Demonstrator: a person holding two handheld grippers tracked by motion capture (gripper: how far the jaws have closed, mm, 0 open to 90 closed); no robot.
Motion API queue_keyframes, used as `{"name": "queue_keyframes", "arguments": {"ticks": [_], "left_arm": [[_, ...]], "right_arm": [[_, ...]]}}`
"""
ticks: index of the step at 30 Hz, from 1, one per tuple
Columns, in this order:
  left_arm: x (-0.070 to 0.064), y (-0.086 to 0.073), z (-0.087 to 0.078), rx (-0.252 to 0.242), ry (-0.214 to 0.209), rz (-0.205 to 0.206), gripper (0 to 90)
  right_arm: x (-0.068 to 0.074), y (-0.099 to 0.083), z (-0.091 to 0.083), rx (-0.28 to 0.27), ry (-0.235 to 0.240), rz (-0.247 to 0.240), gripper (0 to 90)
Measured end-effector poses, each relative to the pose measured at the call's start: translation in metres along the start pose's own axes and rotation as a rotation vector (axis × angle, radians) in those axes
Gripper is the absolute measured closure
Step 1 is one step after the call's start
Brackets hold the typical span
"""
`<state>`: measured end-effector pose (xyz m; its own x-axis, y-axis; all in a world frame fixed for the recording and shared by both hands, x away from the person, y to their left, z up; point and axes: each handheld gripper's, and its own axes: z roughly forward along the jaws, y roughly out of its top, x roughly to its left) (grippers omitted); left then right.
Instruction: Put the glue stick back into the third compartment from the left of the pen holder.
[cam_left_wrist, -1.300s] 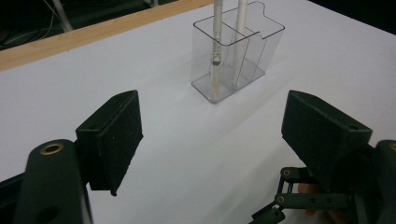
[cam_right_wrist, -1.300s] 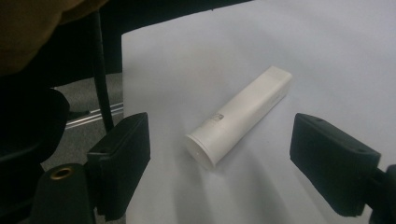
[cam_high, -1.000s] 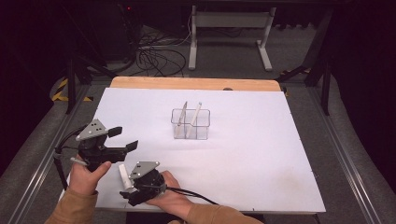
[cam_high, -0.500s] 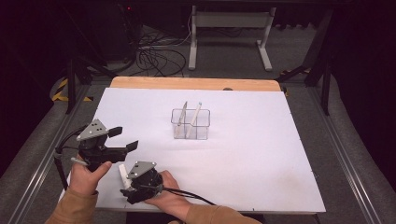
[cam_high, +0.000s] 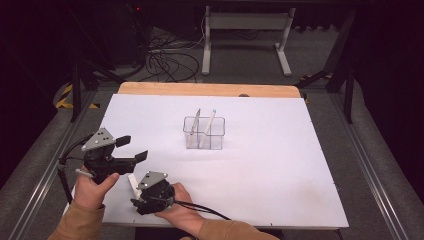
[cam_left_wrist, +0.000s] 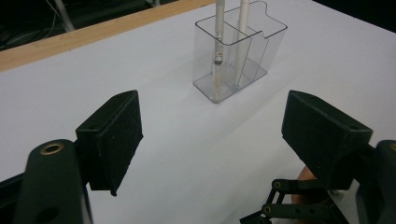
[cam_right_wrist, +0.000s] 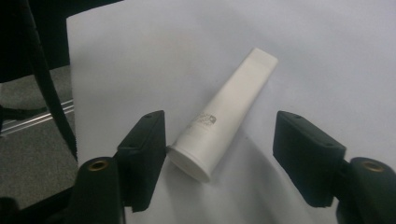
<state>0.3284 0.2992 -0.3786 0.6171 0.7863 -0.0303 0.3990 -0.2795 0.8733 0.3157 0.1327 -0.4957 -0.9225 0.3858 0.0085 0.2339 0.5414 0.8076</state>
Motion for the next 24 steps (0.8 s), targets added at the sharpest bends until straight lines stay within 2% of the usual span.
{"name": "queue_keyframes", "arguments": {"ticks": [4, 7, 10, 15, 24], "left_arm": [[0.000, 0.000, 0.000, 0.000, 0.001, 0.001, 20.9], [0.000, 0.000, 0.000, 0.000, 0.000, 0.001, 20.9], [0.000, 0.000, -0.001, -0.003, -0.002, -0.002, 20.9], [0.001, 0.000, -0.001, -0.006, -0.001, 0.001, 20.9], [0.001, 0.000, -0.005, -0.020, 0.007, -0.009, 21.0]], "right_arm": [[0.001, 0.000, 0.001, 0.010, -0.034, -0.007, 47.2], [0.002, 0.000, 0.001, 0.018, -0.058, 0.002, 59.5], [0.003, 0.000, 0.002, 0.022, -0.098, 0.013, 64.8], [0.006, 0.000, 0.001, 0.027, -0.116, -0.006, 65.4], [-0.003, 0.001, -0.012, 0.022, -0.067, -0.031, 65.8]]}}
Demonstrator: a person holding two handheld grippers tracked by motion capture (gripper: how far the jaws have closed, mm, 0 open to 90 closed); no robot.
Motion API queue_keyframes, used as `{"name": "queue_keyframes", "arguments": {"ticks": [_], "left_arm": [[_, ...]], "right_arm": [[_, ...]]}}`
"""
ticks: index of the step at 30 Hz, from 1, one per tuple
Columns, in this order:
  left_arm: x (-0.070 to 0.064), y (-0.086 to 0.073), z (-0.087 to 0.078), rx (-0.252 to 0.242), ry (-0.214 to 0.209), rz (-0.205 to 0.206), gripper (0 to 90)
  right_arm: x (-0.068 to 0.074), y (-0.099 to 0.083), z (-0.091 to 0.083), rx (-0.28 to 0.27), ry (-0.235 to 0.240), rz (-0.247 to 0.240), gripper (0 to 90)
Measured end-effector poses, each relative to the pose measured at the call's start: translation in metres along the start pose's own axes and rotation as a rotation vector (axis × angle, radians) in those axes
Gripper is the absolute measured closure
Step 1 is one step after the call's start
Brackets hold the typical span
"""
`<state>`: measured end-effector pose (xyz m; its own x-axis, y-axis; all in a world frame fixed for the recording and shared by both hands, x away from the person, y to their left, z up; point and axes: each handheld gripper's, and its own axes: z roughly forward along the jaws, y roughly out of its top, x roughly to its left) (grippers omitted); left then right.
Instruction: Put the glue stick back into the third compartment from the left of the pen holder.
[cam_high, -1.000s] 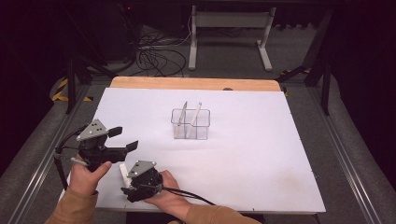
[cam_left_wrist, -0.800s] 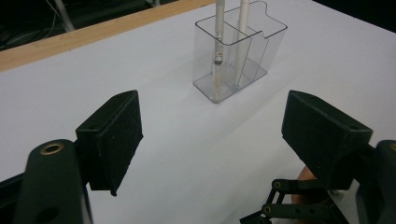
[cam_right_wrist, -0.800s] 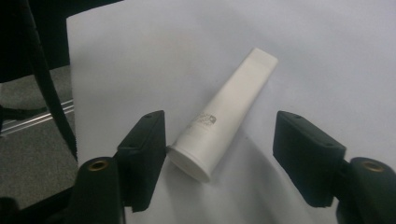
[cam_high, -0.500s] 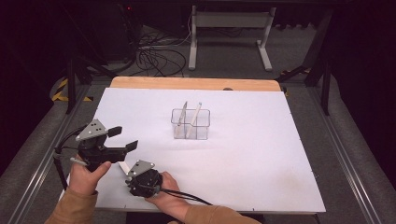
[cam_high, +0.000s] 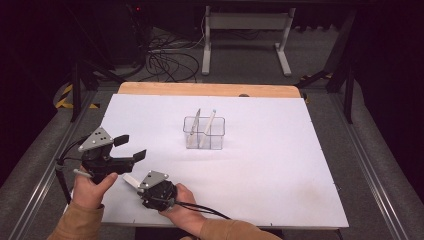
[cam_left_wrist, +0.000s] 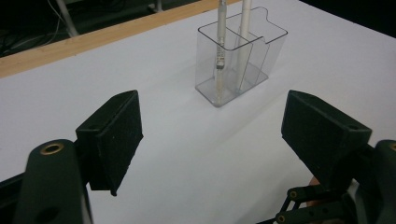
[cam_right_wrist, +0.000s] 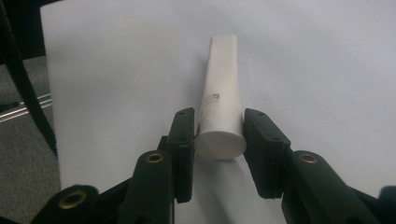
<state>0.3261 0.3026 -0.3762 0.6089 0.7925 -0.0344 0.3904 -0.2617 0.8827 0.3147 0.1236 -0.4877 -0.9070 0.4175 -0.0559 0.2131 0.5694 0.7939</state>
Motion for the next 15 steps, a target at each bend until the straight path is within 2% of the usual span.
{"name": "queue_keyframes", "arguments": {"ticks": [4, 8, 15], "left_arm": [[0.002, 0.000, -0.002, -0.006, 0.006, 0.001, 21.1], [0.002, 0.000, -0.004, -0.014, 0.011, -0.007, 21.2], [0.002, 0.000, -0.005, -0.021, 0.014, -0.009, 21.3]], "right_arm": [[-0.008, 0.001, -0.012, -0.001, 0.021, -0.002, 65.9], [-0.014, 0.003, -0.029, -0.012, 0.029, -0.024, 65.9], [-0.027, 0.009, -0.065, -0.048, 0.020, -0.050, 65.9]]}}
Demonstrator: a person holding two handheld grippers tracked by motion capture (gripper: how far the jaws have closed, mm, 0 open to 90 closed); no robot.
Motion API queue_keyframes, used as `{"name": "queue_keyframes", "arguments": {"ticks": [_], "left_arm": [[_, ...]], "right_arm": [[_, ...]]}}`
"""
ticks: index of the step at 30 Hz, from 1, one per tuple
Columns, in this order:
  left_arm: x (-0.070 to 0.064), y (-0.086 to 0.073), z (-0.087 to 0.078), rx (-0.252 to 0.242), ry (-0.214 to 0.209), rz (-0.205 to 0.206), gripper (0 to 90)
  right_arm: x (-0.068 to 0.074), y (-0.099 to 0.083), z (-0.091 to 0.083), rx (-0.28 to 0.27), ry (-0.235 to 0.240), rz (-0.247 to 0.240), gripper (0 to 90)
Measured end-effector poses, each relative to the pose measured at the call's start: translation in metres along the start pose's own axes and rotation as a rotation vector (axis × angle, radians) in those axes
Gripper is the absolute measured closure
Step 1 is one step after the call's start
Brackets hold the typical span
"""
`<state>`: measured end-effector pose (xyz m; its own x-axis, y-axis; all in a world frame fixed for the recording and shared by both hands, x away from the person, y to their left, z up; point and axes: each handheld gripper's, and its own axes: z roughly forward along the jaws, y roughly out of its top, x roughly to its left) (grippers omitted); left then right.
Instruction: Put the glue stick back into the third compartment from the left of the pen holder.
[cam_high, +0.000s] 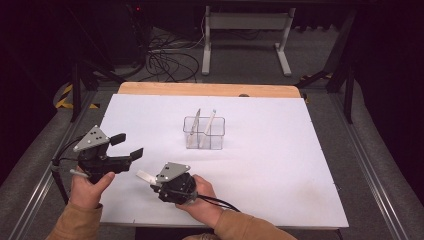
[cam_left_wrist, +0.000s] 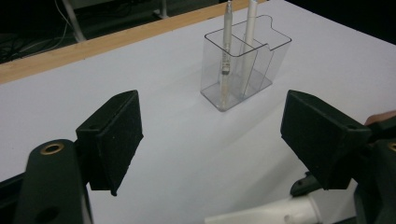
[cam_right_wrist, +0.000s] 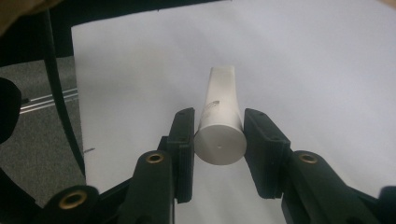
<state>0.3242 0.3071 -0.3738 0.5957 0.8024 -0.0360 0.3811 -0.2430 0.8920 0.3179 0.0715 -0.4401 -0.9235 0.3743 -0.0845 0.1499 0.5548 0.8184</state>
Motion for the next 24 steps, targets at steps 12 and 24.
{"name": "queue_keyframes", "arguments": {"ticks": [12, 24], "left_arm": [[-0.001, 0.000, 0.000, 0.003, 0.001, 0.004, 21.4], [-0.001, 0.000, 0.000, 0.004, -0.002, 0.003, 21.5]], "right_arm": [[-0.017, 0.005, -0.036, -0.006, -0.016, -0.028, 65.8], [-0.034, 0.014, -0.065, 0.031, 0.000, -0.046, 65.7]]}}
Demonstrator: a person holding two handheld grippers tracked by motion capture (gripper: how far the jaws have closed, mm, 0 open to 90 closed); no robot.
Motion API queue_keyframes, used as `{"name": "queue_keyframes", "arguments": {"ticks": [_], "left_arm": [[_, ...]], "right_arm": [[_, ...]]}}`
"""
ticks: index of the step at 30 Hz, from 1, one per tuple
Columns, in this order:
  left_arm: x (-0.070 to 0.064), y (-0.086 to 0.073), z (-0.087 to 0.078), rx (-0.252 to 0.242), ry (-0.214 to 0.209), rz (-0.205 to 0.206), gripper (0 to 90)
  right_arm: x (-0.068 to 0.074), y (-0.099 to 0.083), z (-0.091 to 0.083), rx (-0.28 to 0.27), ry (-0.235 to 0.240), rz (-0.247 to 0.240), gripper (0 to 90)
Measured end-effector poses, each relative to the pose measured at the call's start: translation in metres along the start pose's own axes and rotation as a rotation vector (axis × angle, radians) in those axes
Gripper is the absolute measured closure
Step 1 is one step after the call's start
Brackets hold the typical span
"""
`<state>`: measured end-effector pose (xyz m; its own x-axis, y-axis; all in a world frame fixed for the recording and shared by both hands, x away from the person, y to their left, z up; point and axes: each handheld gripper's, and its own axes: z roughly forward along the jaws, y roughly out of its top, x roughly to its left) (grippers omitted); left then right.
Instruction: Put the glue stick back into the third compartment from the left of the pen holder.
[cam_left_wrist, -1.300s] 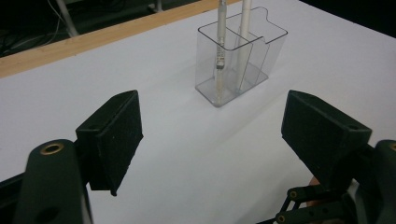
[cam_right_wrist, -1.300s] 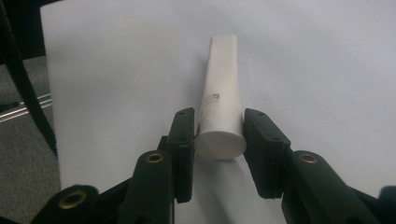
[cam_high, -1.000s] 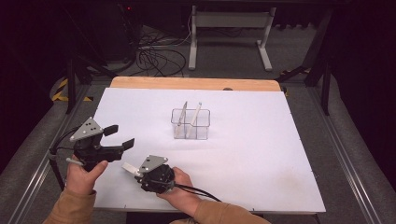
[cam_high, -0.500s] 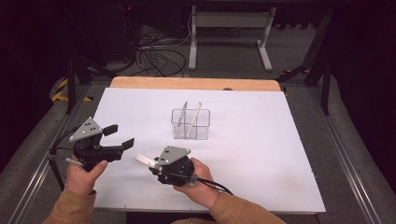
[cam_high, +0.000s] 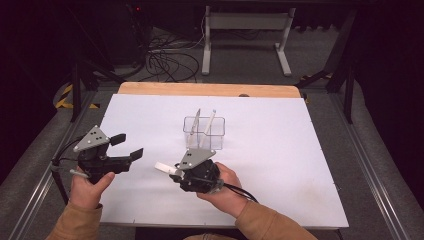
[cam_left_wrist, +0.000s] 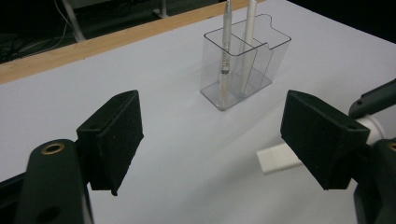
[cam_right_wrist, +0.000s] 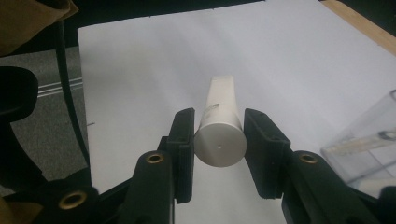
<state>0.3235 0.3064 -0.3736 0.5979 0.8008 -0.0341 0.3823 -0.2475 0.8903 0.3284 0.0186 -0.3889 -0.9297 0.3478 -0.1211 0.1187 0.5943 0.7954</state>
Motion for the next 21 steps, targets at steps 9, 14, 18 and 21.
{"name": "queue_keyframes", "arguments": {"ticks": [9, 14, 18, 21], "left_arm": [[0.000, 0.000, 0.000, 0.001, -0.001, 0.008, 21.5], [0.000, 0.000, 0.001, 0.004, -0.002, 0.005, 21.6], [0.000, 0.000, 0.001, 0.004, -0.003, 0.005, 21.5], [0.000, 0.000, 0.001, 0.005, -0.002, 0.004, 21.6]], "right_arm": [[-0.020, 0.007, -0.028, 0.032, -0.024, 0.001, 65.6], [-0.033, 0.010, -0.041, 0.055, -0.040, 0.019, 65.6], [-0.043, 0.010, -0.050, 0.066, -0.060, 0.035, 65.6], [-0.050, 0.011, -0.056, 0.076, -0.073, 0.043, 65.6]]}}
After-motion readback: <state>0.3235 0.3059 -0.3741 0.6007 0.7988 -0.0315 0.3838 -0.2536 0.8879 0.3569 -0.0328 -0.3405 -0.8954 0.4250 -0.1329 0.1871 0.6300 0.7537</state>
